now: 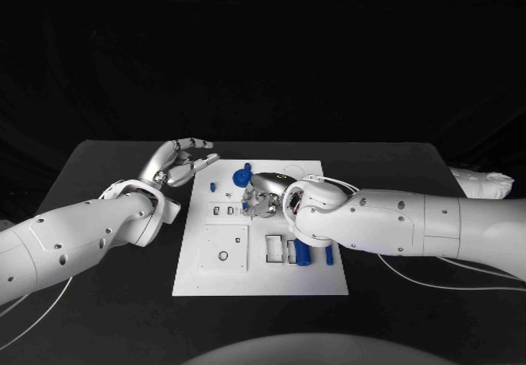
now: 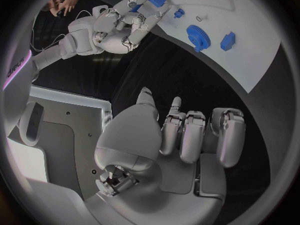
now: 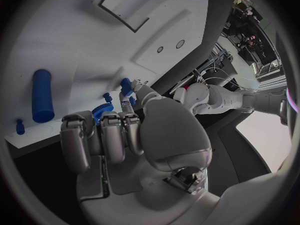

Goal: Assemble the parts on the task board

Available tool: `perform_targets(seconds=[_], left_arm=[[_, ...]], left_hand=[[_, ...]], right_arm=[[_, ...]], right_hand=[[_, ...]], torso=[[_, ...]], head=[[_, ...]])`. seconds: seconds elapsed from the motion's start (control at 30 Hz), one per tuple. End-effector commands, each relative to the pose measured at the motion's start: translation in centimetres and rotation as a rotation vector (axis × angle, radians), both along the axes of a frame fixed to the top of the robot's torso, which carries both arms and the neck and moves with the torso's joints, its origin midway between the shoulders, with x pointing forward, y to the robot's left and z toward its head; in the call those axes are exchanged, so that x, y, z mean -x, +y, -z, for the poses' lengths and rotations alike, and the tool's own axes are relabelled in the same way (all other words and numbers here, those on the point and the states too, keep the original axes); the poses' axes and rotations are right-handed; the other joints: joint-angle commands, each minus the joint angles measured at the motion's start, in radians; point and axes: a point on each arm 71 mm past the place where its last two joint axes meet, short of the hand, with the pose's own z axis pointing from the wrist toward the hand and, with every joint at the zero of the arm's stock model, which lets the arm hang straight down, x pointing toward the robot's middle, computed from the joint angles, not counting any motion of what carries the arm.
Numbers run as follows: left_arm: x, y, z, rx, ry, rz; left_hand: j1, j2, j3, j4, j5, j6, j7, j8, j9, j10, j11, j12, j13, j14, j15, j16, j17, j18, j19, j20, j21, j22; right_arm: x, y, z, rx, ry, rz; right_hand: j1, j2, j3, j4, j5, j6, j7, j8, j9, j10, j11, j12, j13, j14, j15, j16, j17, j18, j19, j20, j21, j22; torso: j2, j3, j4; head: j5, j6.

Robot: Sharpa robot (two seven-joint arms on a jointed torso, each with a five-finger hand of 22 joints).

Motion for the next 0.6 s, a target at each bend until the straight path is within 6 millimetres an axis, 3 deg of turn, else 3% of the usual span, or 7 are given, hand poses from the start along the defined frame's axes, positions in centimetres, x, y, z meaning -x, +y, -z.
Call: perform_targets(seconds=[0.03,0.4,0.6], left_arm=[[0.06,-0.17,-0.1,0.002,-0.007,0.013],[0.03,-0.16,-0.09,0.002,-0.006,0.013],[0.02,-0.08,-0.09,0.001,-0.007,0.011]], left_hand=[[0.009,0.004,-0.007,-0.002,0.006,0.003,0.024,-0.005,0.0,0.106,-0.008,0.002,0.263,0.106,-0.005,0.003,0.263,-0.001,0.075,-0.007,-0.003,0.245],[0.009,0.004,-0.007,-0.002,0.006,0.003,0.024,-0.005,0.0,0.106,-0.008,0.002,0.263,0.106,-0.005,0.003,0.263,-0.001,0.075,-0.007,-0.003,0.245],[0.009,0.004,-0.007,-0.002,0.006,0.003,0.024,-0.005,0.0,0.106,-0.008,0.002,0.263,0.106,-0.005,0.003,0.263,-0.001,0.075,-0.007,-0.003,0.245]], right_arm=[[0.08,0.05,0.12,0.007,0.01,-0.006],[0.04,-0.02,0.18,0.009,0.012,0.0],[0.06,-0.12,0.26,0.011,0.022,-0.007]], right_hand=[[-0.002,-0.013,-0.001,-0.005,-0.005,-0.006,0.001,-0.003,-0.001,0.105,-0.001,0.004,0.263,0.106,0.004,0.004,0.263,-0.007,0.105,0.005,0.004,0.263],[-0.004,-0.021,-0.005,-0.006,-0.01,-0.03,0.0,-0.005,-0.009,0.105,-0.001,0.004,0.263,0.106,0.004,0.004,0.263,-0.007,0.105,0.005,0.004,0.263],[-0.037,-0.054,-0.033,0.002,-0.007,-0.059,-0.006,-0.001,-0.016,0.105,-0.006,0.004,0.263,0.106,0.0,0.004,0.263,-0.007,0.105,0.003,0.004,0.263]], torso=[[0.0,0.0005,0.0005],[0.0,0.0,0.0001],[0.0,0.0003,-0.0001]], head=[[0.0,0.001],[-0.004,0.003],[-0.005,0.001]])
